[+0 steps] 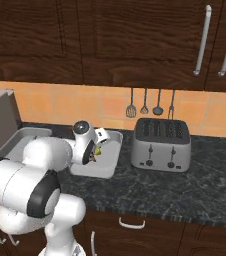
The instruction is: Place one lemon wedge and one fish in each tupperware on the nearby counter, to pack two identical lunches.
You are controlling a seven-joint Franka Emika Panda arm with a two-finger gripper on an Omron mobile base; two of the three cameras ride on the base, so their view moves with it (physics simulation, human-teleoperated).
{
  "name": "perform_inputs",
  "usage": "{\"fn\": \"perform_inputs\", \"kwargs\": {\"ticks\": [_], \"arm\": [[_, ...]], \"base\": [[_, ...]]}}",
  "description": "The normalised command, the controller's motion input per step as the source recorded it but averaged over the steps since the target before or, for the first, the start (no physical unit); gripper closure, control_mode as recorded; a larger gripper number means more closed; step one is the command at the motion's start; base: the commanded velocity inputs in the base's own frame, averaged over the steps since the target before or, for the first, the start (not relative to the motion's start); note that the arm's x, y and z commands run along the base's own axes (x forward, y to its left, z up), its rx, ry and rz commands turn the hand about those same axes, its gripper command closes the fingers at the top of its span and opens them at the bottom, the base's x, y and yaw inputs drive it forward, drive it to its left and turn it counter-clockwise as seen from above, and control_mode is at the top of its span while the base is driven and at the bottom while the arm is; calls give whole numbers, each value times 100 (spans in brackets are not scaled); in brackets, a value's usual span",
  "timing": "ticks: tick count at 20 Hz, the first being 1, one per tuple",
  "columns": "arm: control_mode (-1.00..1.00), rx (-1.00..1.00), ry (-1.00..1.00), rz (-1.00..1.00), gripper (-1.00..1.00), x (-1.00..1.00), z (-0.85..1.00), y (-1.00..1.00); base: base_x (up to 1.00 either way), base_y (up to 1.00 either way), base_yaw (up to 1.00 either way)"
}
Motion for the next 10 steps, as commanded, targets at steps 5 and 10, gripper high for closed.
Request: {"fn": "perform_inputs", "kwargs": {"ticks": [5,10], "arm": [[-100,0,0,-6,100,79,-22,0],[-100,0,0,-5,-100,65,-22,0]], "base": [[0,0,0],[0,0,0]]}}
